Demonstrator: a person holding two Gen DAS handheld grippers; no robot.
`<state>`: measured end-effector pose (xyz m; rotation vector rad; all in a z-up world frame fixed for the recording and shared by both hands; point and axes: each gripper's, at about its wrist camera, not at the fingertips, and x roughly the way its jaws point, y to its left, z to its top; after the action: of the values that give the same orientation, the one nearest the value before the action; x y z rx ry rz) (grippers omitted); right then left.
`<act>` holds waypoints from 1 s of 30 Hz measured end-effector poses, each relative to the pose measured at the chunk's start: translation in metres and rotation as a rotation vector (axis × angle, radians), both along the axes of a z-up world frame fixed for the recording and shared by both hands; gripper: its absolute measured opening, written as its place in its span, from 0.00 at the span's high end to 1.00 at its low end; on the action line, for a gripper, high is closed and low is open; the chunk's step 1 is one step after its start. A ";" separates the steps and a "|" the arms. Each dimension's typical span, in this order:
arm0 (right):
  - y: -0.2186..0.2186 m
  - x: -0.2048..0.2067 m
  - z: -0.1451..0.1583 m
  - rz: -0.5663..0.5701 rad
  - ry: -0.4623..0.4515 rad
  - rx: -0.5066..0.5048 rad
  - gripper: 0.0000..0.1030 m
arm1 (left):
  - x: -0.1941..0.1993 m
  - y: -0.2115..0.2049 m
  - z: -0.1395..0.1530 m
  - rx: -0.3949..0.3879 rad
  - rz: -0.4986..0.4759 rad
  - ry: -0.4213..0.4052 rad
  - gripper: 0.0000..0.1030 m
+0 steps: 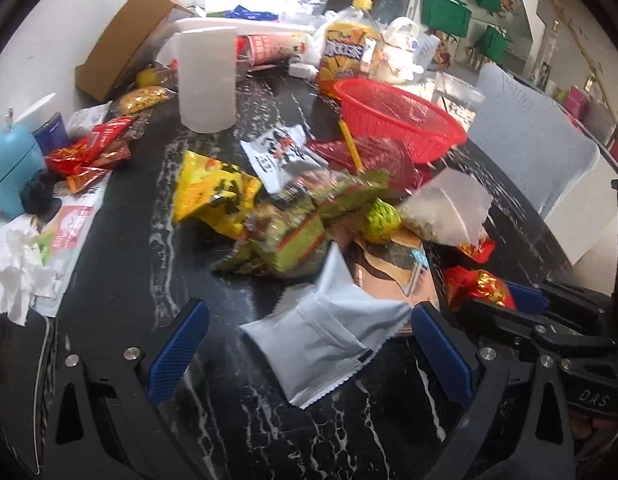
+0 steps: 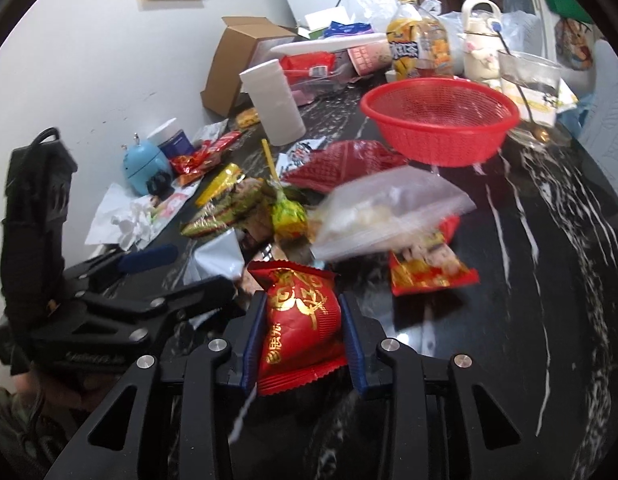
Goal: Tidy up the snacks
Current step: 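Grasp the red gold-printed snack bag with the right tool, then grasp the white peanut packet with the left tool while the right tool holds the red bag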
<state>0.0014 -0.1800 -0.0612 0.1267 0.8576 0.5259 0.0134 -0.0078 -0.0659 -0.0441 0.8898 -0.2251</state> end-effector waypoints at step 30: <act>0.005 -0.019 -0.011 -0.013 0.032 -0.039 0.63 | -0.018 0.000 -0.010 -0.068 -0.146 0.031 0.76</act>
<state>-0.0174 -0.1752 -0.0721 0.1049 0.8971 0.4956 -0.0050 -0.0083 -0.0763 -0.0463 0.9170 -0.3914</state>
